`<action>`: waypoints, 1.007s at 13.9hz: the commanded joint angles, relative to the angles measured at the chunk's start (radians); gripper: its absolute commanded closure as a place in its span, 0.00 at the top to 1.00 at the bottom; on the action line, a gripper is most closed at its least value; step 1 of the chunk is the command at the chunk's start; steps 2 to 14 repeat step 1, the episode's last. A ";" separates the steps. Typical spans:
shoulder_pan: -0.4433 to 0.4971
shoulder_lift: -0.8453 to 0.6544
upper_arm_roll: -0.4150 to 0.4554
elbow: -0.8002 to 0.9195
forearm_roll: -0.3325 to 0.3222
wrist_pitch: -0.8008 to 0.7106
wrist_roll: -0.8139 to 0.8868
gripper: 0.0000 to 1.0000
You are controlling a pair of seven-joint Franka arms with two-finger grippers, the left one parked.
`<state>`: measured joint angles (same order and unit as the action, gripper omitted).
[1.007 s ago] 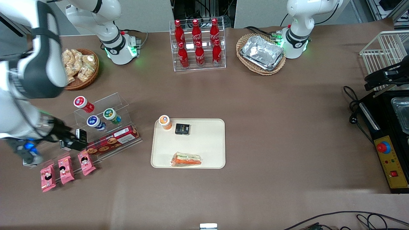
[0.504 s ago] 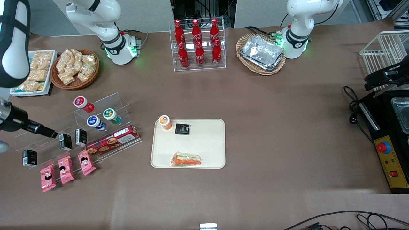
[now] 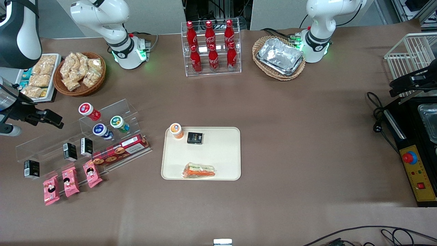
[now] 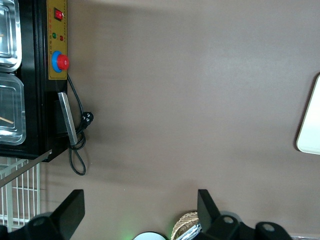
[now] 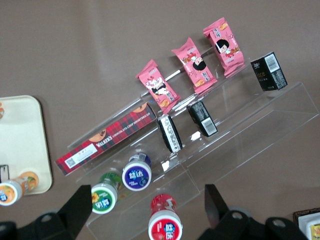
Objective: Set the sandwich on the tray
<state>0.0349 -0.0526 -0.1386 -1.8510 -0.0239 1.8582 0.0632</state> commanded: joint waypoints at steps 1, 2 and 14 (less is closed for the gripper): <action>0.006 -0.013 0.004 -0.004 -0.016 -0.037 -0.045 1.00; 0.006 -0.013 0.004 -0.004 -0.016 -0.037 -0.045 1.00; 0.006 -0.013 0.004 -0.004 -0.016 -0.037 -0.045 1.00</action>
